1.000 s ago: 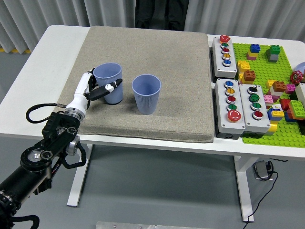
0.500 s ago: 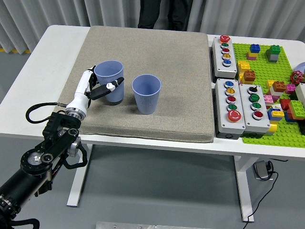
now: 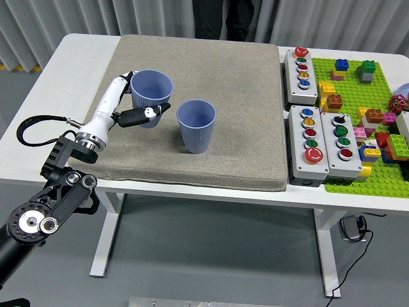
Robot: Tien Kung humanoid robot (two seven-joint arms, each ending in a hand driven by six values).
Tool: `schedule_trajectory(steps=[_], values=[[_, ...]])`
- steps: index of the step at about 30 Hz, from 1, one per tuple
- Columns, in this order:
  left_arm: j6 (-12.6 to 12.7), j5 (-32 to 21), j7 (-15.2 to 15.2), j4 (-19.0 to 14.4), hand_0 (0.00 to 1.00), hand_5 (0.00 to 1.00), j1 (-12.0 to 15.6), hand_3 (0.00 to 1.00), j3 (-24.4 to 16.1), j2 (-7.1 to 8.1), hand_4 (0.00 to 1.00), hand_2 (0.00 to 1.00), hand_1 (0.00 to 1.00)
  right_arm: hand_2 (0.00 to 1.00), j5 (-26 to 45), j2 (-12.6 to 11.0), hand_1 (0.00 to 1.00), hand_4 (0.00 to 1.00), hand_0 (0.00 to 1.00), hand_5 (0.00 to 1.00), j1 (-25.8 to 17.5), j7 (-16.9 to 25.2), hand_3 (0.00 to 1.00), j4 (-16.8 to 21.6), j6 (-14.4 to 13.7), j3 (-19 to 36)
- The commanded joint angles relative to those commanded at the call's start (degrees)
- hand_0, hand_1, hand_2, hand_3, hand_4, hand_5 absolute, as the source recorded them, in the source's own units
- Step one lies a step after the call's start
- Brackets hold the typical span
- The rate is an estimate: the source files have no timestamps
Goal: Pick cup pour cup place
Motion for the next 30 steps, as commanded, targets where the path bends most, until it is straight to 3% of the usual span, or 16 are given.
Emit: schedule_trajectory(steps=[7, 21, 30], values=[[-1.3, 9.5, 2.7, -3.8, 0.598, 0.209, -2.3, 0.508, 1.8, 2.55, 0.874, 0.510, 0.494, 0.586, 0.2, -0.1, 0.633, 0.002, 0.696, 0.226, -0.1, 0.0, 0.589, 0.0, 0.0, -0.1], [-3.5, 19.0, 5.4, -3.0, 0.585, 0.183, -8.8, 0.510, 7.0, 5.52, 0.857, 0.509, 0.483, 0.585, 1.3, -0.2, 0.632, 0.002, 0.696, 0.218, 0.2, 0.1, 0.589, 0.0, -0.3, -0.7], [-5.3, 29.8, 7.1, -4.0, 0.584, 0.173, -11.6, 0.509, 9.4, 7.13, 0.848, 0.508, 0.481, 0.585, 1.5, -0.3, 0.632, 0.002, 0.697, 0.218, 0.5, 0.2, 0.589, 0.0, -0.4, -0.7]])
